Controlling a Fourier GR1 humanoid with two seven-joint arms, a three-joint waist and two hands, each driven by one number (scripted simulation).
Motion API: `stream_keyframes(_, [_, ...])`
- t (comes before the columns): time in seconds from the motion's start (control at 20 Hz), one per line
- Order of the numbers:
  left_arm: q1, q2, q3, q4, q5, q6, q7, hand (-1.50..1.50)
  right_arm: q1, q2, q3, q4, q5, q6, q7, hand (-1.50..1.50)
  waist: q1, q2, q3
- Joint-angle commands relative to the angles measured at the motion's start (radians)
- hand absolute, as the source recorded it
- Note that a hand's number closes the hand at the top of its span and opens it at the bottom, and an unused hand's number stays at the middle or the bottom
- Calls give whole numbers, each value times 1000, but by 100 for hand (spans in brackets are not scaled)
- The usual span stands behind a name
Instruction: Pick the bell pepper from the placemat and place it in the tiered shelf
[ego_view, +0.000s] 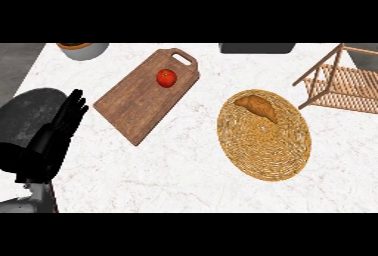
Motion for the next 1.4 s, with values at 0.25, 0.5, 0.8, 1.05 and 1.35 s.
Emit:
stream_keyframes(0.25, [0, -6, 8, -17, -11, 12, -6, 0, 57, -290, 75, 147, 239, 142, -130, 150, -15, 33, -18])
stream_keyframes(0.5, [-7, -18, -29, -47, -28, 10, 20, 0, 28, -418, 137, 308, 424, 145, -204, 150, 36, 18, -3])
stream_keyframes(0.8, [-17, -10, -21, -70, -29, 4, 65, 0, -157, -425, 142, 610, 487, 69, -418, 150, 33, 11, -1])
stream_keyframes(1.05, [5, -21, -4, 2, -33, -19, -20, 0, -279, -339, 154, 723, 484, 9, -560, 150, 24, 9, -1])
stream_keyframes(1.35, [-34, -11, 23, 46, -12, -51, -30, 0, -377, -381, 120, 942, 442, 118, -726, 150, 19, 10, -1])
